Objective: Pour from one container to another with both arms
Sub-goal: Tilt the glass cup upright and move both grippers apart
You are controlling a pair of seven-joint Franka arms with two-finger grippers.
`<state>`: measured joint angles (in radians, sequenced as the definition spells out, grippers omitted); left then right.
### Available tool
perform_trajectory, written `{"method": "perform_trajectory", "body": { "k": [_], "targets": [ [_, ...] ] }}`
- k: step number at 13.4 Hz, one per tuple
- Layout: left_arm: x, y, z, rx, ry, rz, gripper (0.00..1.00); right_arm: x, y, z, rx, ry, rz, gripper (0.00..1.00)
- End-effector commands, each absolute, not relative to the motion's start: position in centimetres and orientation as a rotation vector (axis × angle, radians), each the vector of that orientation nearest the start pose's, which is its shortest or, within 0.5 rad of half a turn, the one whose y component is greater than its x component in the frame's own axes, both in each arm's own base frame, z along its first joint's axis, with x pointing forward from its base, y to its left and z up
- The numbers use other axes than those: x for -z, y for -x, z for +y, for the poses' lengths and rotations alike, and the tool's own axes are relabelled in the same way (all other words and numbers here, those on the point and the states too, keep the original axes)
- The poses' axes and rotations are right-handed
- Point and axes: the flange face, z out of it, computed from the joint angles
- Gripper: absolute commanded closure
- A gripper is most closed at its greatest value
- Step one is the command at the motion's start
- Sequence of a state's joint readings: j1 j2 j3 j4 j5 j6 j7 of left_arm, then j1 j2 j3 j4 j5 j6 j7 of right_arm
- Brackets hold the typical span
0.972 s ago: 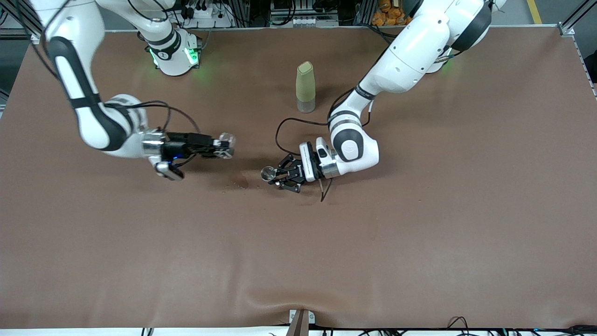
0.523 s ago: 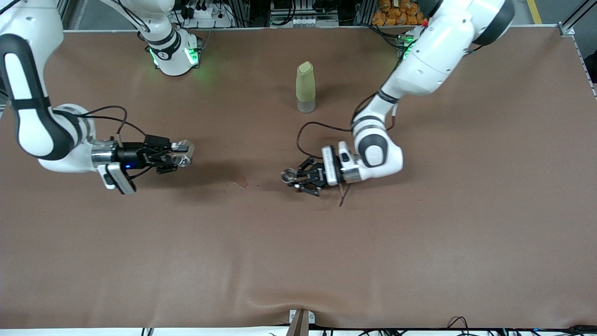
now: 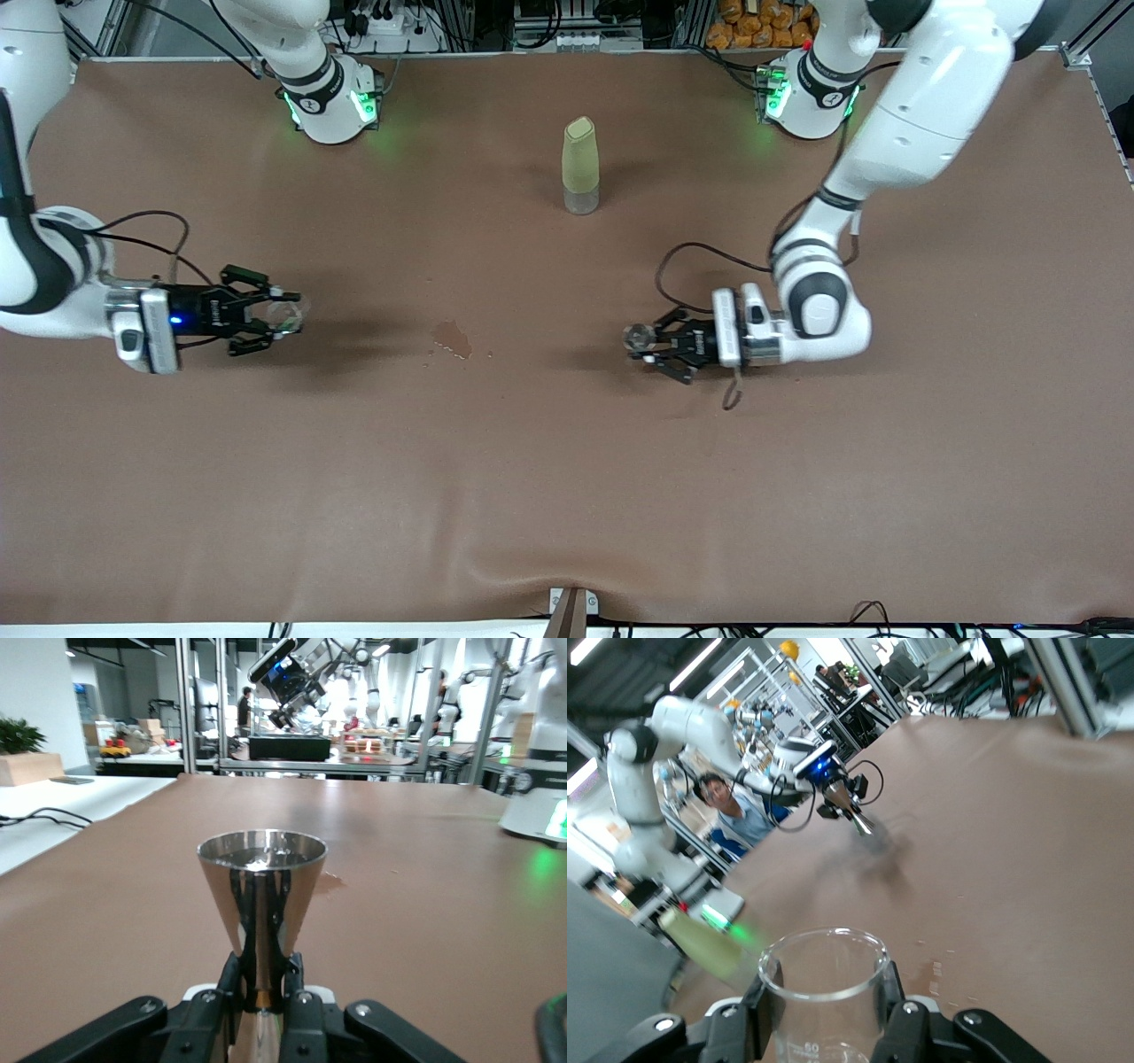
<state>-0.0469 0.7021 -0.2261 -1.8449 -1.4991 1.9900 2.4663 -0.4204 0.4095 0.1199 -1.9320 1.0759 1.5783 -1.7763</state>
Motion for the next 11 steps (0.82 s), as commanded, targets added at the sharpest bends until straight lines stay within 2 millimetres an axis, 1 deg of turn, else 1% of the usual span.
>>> {"method": "perform_trajectory", "body": {
  "k": [1, 2, 3, 4, 5, 6, 7, 8, 11],
  "targets": [
    [-18.5, -58.9, -17.0, -0.962, -1.355, -1.384, 1.00, -28.4, -55.7, -12.4, 0.810, 1.621, -1.144, 0.77],
    [-18.5, -59.1, -15.0, -0.957, -1.347, -1.391, 1.00, -27.7, -55.1, -14.2, 0.855, 1.608, -1.195, 0.77],
    [-18.6, -59.5, -12.6, -0.954, -1.349, -1.404, 1.00, -26.5, -54.2, -15.8, 0.883, 1.588, -1.222, 0.77],
    [-18.7, -59.9, -10.2, -0.958, -1.353, -1.408, 1.00, -25.0, -53.4, -17.0, 0.914, 1.553, -1.227, 0.77],
    [-18.6, -60.0, -8.0, -0.961, -1.355, -1.403, 1.00, -23.2, -52.5, -17.6, 0.941, 1.501, -1.226, 0.77],
    [-18.5, -60.0, -5.6, -0.966, -1.369, -1.393, 1.00, -21.2, -51.6, -18.4, 0.938, 1.486, -1.213, 0.77],
    [-18.3, -59.9, -3.4, -0.967, -1.386, -1.391, 1.00, -19.6, -50.9, -19.1, 0.923, 1.482, -1.208, 0.77],
    [-18.3, -59.8, -1.1, -0.976, -1.404, -1.381, 1.00, -18.2, -51.0, -19.2, 0.922, 1.471, -1.205, 0.76],
    [-17.8, -59.2, 4.0, -1.024, -1.438, -1.301, 1.00, -14.1, -52.6, -20.1, 0.960, 1.441, -1.233, 0.75]
  ]
}}
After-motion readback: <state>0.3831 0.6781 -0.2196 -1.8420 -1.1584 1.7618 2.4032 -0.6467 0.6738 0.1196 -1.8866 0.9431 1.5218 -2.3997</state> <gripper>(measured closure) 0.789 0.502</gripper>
